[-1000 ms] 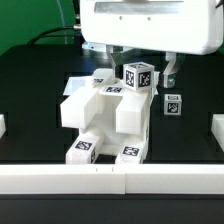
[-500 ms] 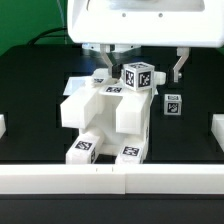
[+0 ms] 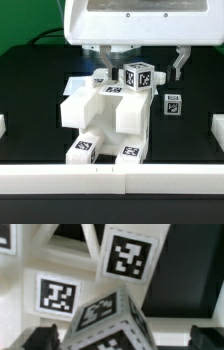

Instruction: Assemble chair

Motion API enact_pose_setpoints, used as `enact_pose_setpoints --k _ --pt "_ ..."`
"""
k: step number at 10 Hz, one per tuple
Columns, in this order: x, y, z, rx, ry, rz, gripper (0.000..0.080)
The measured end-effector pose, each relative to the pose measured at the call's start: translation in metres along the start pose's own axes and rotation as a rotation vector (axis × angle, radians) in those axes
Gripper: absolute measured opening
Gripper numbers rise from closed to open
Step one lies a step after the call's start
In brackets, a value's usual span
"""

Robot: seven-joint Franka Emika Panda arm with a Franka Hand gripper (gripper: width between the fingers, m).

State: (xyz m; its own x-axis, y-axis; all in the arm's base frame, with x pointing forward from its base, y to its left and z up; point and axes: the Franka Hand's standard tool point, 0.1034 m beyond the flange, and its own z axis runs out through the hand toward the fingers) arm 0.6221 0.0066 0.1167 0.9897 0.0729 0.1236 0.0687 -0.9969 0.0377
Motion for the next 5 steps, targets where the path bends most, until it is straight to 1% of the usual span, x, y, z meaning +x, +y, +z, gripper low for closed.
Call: enact_pose_setpoints --k 2,3,4,5 --pt "-0.0005 0.0027 0.0005 -0.001 -0.001 -0.127 0.0649" --pt "-0.0006 0.0032 0.0006 -0.001 -0.001 -0.157 0.0630" --pt "-0.0007 0.0031 0.0008 -0.001 -0.002 -0.149 0.0630" --pt "-0.0007 0.0032 0.0009 -0.001 -0.002 -0.149 0.0466"
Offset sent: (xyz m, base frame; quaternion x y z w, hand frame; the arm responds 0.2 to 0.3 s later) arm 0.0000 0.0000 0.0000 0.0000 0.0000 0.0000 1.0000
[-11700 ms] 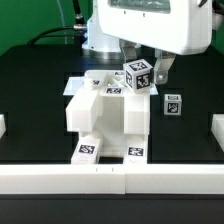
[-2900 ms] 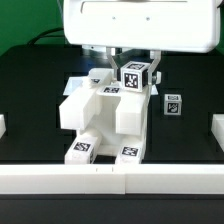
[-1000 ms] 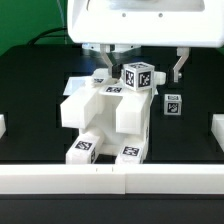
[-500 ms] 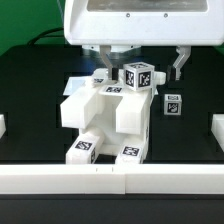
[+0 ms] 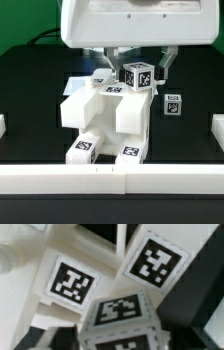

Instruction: Assemble chair

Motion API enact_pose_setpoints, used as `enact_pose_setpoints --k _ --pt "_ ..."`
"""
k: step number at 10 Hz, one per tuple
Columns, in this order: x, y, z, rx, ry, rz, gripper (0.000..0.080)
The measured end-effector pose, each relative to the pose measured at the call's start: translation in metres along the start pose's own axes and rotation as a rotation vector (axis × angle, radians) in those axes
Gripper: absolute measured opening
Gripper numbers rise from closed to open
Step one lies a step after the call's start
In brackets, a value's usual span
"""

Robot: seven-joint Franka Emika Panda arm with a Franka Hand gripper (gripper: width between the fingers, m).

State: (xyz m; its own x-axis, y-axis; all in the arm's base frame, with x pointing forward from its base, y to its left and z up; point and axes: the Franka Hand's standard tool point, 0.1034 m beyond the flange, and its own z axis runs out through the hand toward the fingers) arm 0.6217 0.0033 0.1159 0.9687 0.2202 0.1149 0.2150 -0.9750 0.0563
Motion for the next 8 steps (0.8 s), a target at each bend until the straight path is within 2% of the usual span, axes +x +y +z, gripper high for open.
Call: enact_pose_setpoints --k 1,4,8 --pt "0.0000 0.0000 0.0000 0.000 0.000 0.000 0.0298" --pt "0.0000 0.0000 0.0001 0.000 0.000 0.026 0.0283" --pt "-0.0008 0.0023 0.0013 0.012 0.001 0.379 0.0283"
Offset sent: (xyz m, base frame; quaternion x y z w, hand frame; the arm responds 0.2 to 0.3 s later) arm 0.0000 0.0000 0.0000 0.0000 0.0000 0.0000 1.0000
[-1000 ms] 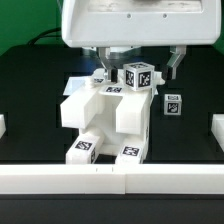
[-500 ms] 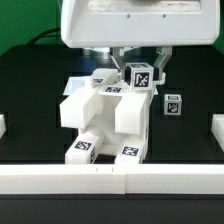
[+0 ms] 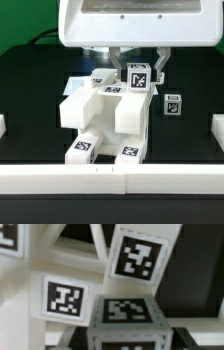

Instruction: Assemble chair

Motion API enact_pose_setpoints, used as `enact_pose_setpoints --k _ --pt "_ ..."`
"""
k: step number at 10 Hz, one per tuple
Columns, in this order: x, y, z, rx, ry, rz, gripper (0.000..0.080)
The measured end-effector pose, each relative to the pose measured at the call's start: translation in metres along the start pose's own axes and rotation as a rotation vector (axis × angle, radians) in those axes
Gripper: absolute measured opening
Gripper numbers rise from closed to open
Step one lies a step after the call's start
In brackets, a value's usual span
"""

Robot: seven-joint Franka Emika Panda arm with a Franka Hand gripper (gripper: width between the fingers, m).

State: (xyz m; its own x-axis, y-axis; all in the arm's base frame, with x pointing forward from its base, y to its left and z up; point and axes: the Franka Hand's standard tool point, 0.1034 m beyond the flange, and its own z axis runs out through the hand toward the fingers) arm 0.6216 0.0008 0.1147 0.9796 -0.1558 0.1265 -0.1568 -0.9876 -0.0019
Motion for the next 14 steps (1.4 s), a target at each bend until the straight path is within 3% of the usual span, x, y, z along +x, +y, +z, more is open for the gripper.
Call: enact_pose_setpoints --k 7,10,11,12,14 --pt "-0.004 -0.008 0.008 0.002 -0.007 0.739 0.0276" --pt "-0.004 -0.010 0.008 0.002 -0.007 0.799 0.0276" --pt "-0.004 -0.010 0.009 0.002 -0.007 0.795 0.0392" --pt "-0.004 -0.010 0.009 0.002 -0.009 0.752 0.0392" --pt "-0.004 -0.015 0.006 0.000 -0.018 0.636 0.0624"
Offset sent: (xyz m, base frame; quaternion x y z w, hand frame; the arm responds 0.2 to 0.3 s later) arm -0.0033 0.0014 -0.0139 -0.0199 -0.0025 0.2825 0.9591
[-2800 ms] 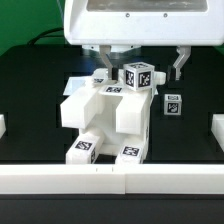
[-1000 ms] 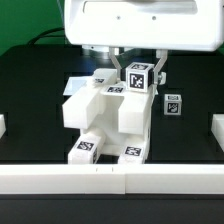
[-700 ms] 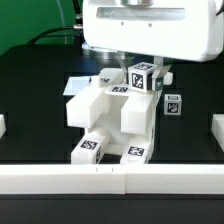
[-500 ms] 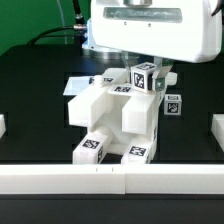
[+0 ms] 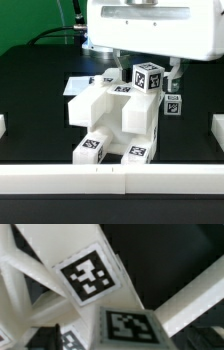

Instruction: Assemble chair

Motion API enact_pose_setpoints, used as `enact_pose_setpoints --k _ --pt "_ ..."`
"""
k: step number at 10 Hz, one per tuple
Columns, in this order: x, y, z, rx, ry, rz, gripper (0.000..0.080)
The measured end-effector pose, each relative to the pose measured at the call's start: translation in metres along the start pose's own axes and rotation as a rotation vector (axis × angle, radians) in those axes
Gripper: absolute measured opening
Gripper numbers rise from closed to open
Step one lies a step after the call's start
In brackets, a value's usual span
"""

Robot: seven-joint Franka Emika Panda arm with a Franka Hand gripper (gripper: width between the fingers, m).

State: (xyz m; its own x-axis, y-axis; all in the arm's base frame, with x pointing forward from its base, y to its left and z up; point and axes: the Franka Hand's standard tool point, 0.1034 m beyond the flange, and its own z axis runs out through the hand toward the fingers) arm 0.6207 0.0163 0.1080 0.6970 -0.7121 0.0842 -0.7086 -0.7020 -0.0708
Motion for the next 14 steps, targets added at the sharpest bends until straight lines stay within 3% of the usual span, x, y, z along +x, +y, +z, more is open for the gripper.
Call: enact_pose_setpoints --k 6,8,14 --pt "-0.0005 -0.0006 0.0000 -0.003 0.001 -0.484 0.0649" --pt "-0.0028 -0.0026 -0.0015 -0.038 0.015 -0.737 0.0649" --pt "0.0018 0.0033 -0.0010 -0.054 0.008 -1.127 0.0649"
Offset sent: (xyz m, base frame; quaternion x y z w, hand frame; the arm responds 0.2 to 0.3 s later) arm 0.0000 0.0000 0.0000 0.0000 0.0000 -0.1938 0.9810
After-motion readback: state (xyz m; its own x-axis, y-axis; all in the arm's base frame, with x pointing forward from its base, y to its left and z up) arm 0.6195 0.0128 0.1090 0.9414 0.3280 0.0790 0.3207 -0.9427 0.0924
